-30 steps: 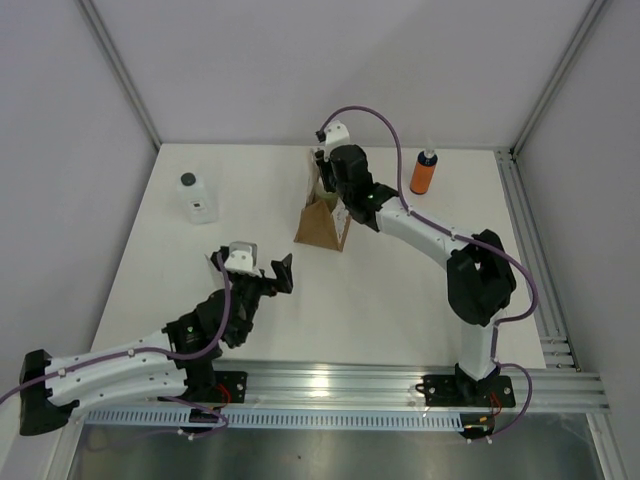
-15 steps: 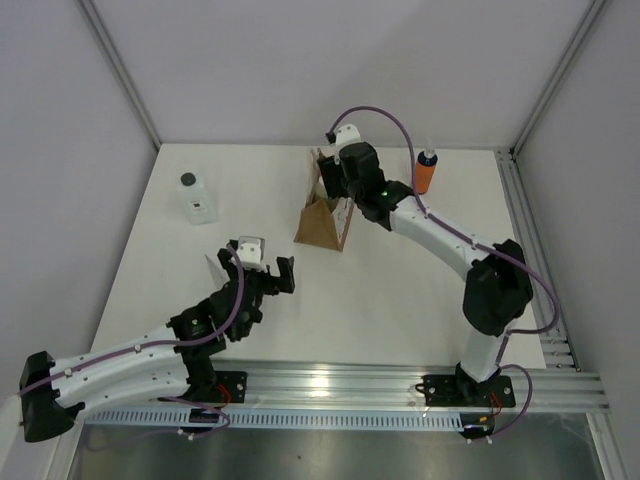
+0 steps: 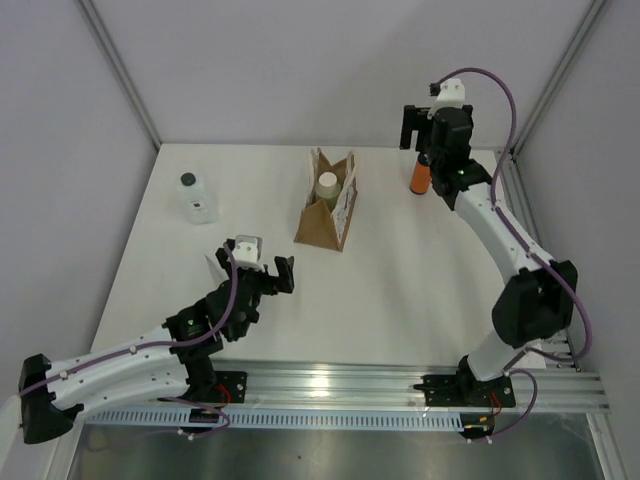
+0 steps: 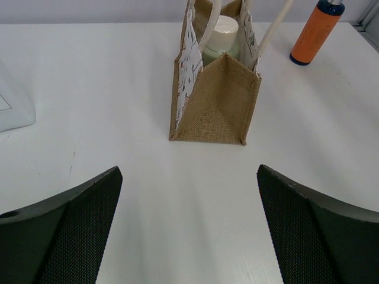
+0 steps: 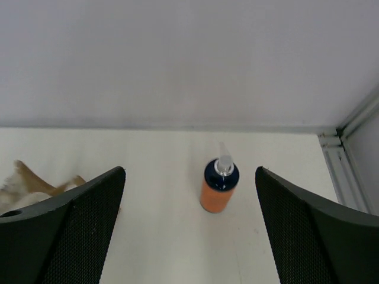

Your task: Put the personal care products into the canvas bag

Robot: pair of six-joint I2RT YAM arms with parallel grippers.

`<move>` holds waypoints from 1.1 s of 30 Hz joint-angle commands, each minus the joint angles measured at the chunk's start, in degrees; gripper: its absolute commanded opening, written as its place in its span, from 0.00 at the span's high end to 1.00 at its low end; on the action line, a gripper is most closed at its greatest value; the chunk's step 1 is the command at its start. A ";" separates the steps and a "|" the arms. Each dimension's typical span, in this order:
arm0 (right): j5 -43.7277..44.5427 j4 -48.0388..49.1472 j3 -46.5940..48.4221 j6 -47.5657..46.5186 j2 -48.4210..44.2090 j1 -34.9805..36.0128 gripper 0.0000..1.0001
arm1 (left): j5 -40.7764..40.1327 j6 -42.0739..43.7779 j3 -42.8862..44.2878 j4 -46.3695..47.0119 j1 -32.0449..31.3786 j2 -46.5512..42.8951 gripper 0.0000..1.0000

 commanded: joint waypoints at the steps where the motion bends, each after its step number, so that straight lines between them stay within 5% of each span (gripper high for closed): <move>1: -2.85 -4.32 2.75 -0.33 7.94 -3.04 0.05 | 1.29 -1.28 1.77 1.07 0.37 -1.25 0.01; 22: -3.91 1.64 7.68 -0.32 28.25 -9.20 0.00 | 1.21 -1.19 2.38 1.07 0.37 1.30 0.01; 33: -7.60 8.22 9.36 -3.57 33.88 -10.35 0.08 | 0.77 -0.84 3.00 0.80 0.37 2.36 0.01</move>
